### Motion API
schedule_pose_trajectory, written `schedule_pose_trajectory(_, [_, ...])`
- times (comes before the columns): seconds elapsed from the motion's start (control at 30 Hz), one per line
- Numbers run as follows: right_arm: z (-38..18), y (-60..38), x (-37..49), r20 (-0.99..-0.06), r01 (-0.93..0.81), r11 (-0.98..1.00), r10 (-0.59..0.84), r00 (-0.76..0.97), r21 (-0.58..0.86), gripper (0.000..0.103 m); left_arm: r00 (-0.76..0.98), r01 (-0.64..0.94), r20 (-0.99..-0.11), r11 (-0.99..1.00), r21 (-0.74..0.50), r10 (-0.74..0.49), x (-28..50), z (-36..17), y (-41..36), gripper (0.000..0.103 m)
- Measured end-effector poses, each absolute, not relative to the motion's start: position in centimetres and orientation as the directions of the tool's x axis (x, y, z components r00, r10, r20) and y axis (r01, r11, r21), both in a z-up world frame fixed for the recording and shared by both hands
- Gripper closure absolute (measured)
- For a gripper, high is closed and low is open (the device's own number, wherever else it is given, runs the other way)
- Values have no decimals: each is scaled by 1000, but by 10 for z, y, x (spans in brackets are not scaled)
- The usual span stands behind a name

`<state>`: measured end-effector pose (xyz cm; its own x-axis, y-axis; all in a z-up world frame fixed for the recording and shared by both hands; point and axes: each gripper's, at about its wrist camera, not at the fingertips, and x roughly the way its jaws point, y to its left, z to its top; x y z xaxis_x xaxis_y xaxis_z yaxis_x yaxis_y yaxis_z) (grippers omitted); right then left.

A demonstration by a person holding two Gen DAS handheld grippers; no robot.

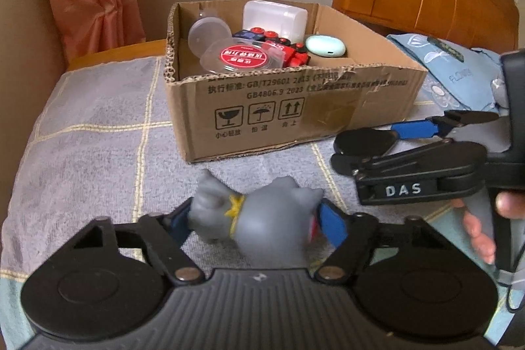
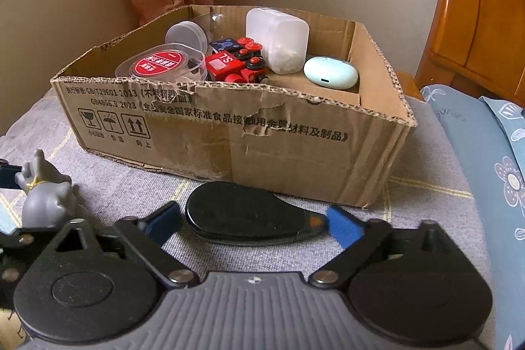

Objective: Organize rigid objects
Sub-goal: 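Close the right tool on the black oval case while the left tool holds the figurine, then carry the figurine and black case over the box and open both tools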

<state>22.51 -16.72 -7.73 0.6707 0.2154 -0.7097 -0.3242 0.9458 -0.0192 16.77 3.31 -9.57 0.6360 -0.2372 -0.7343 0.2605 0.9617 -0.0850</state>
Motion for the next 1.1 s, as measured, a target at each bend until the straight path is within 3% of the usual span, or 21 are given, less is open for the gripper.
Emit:
schedule_pose_trajectory(0.4, [-45, -182, 207, -728, -404, 914, 295, 619, 28, 11, 599, 310, -754, 946, -92, -269, 161, -77, 38, 30])
schedule_pose_trajectory(0.67, [14, -201, 204, -666, -464, 886, 359, 654, 21, 11, 591, 385, -748, 920, -70, -304, 164, -30, 43, 30])
schedule_pose_trajectory(0.87, [31, -198, 234, -632, -449, 893, 345, 694, -5, 11, 596, 434, -719, 897, -87, -358, 182, 3, 37, 30])
schedule_pose_trajectory(1.1, [23, -190, 273, -631, -395, 918, 297, 717, -17, 11, 635, 431, -699, 902, -32, -328, 225, 22, 17, 30])
